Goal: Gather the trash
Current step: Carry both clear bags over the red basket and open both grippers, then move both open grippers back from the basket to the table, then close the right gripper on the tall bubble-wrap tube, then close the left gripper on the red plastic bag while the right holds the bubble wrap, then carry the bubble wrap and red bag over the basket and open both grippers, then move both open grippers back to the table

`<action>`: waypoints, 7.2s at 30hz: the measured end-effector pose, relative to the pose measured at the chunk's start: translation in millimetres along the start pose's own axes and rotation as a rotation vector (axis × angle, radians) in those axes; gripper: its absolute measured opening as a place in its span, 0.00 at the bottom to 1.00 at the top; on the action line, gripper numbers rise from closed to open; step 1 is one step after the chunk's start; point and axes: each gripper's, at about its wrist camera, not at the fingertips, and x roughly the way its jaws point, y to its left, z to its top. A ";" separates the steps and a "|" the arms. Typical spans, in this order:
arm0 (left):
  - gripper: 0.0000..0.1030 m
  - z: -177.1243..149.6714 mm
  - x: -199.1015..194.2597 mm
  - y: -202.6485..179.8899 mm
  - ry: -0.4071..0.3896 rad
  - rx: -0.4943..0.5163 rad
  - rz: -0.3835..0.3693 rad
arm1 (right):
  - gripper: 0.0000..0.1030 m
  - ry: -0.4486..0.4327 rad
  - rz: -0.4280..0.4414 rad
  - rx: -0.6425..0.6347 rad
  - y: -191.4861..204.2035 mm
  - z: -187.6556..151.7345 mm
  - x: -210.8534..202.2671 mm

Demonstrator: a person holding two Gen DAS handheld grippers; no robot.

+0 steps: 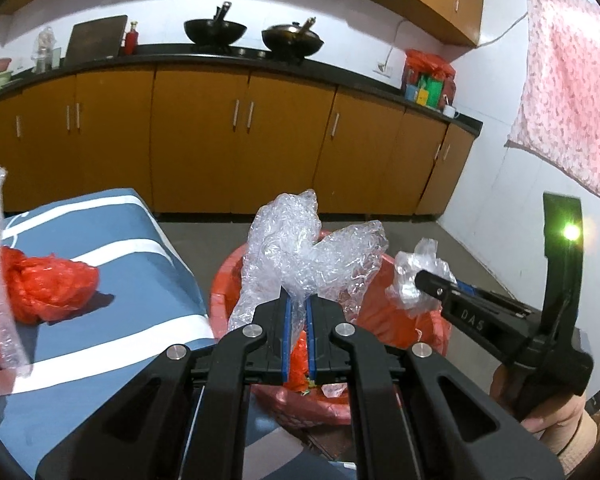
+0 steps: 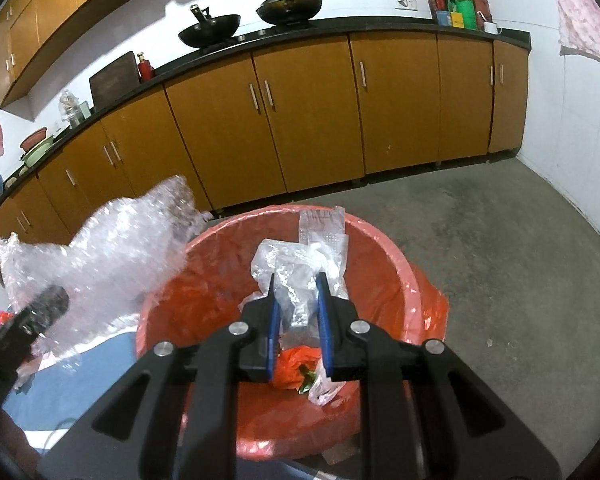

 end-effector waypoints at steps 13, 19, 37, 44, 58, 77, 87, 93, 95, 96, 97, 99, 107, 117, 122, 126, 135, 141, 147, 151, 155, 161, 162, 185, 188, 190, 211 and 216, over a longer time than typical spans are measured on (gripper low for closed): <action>0.41 -2.0 7.4 25.4 0.039 -0.068 0.030 | 0.43 -0.028 -0.006 0.008 -4.2 -1.1 -0.1; 0.51 -1.8 -23.4 43.2 -0.011 -0.090 0.081 | 0.50 -0.052 0.001 -0.006 4.0 0.1 -13.9; 0.68 -51.3 -185.6 164.4 -0.167 -0.148 0.529 | 0.52 -0.001 0.257 -0.189 157.1 -18.2 -29.0; 0.70 -76.1 -220.8 226.6 -0.161 -0.244 0.705 | 0.52 0.058 0.382 -0.269 241.3 -39.1 -17.9; 0.76 -94.1 -232.9 287.4 -0.160 -0.318 0.810 | 0.52 0.131 0.471 -0.333 342.9 -58.6 25.0; 0.76 -87.3 -212.9 277.1 -0.140 -0.243 0.731 | 0.12 0.053 0.492 -0.396 364.3 -60.1 21.8; 0.80 -78.8 -195.3 259.1 -0.128 -0.228 0.644 | 0.12 -0.038 0.451 -0.335 324.3 -39.7 -7.4; 0.80 -65.1 -169.6 248.5 -0.096 -0.215 0.585 | 0.12 -0.055 0.385 -0.291 292.0 -32.2 -9.4; 0.81 -60.1 -158.4 247.6 -0.075 -0.208 0.568 | 0.12 -0.051 0.370 -0.277 282.6 -30.5 -8.6; 0.82 -58.7 -154.0 247.0 -0.066 -0.208 0.565 | 0.12 -0.051 0.363 -0.270 277.4 -30.0 -8.7; 0.82 -57.3 -150.8 247.0 -0.059 -0.209 0.561 | 0.12 -0.052 0.356 -0.265 272.6 -28.9 -8.7; 0.82 -55.0 -142.4 248.3 -0.038 -0.211 0.556 | 0.12 -0.053 0.347 -0.257 265.8 -28.0 -8.5; 0.65 -57.0 -120.9 256.3 0.035 -0.213 0.521 | 0.12 -0.046 0.333 -0.240 251.9 -29.9 -7.0; 0.36 -54.7 -112.3 257.5 0.056 -0.206 0.462 | 0.12 -0.034 0.327 -0.240 253.8 -30.6 -4.0; 0.28 -54.2 -112.3 255.7 0.051 -0.200 0.465 | 0.12 -0.034 0.327 -0.244 254.3 -29.8 -4.0; 0.28 -53.3 -115.7 255.6 0.038 -0.204 0.471 | 0.12 -0.036 0.326 -0.249 252.7 -30.2 -5.1; 0.28 -43.2 -138.8 247.3 -0.028 -0.207 0.476 | 0.12 -0.055 0.333 -0.238 244.4 -29.3 -16.9; 0.28 -29.0 -149.9 232.7 -0.070 -0.194 0.464 | 0.12 -0.080 0.331 -0.221 230.6 -26.4 -30.7; 0.28 -11.7 -147.9 204.4 -0.106 -0.162 0.424 | 0.12 -0.106 0.311 -0.199 210.2 -22.3 -44.2; 0.28 -4.4 -142.7 184.7 -0.119 -0.139 0.390 | 0.12 -0.123 0.284 -0.173 188.2 -16.9 -51.0; 0.28 3.5 -132.2 160.0 -0.128 -0.118 0.351 | 0.12 -0.134 0.250 -0.142 163.0 -12.2 -55.5; 0.28 11.8 -113.6 126.7 -0.127 -0.097 0.297 | 0.12 -0.147 0.199 -0.104 128.3 -6.5 -58.4; 0.28 12.7 -110.7 121.9 -0.127 -0.094 0.289 | 0.12 -0.148 0.188 -0.095 120.6 -5.6 -58.3; 0.28 15.1 -17.1 30.0 -0.034 -0.002 0.144 | 0.12 -0.110 0.015 0.013 24.8 -2.5 -28.1; 0.28 13.9 -4.1 23.5 -0.016 0.004 0.131 | 0.12 -0.104 0.002 0.024 15.4 -2.7 -23.5; 0.28 13.2 2.3 19.5 -0.007 0.009 0.126 | 0.12 -0.099 -0.006 0.029 10.5 -2.8 -19.9; 0.50 8.7 42.8 6.8 0.070 0.006 0.071 | 0.34 -0.063 -0.032 0.056 -13.5 -1.5 -0.5; 0.55 10.1 30.3 17.2 0.051 -0.009 0.099 | 0.42 -0.080 -0.039 0.055 -13.4 -2.2 -9.5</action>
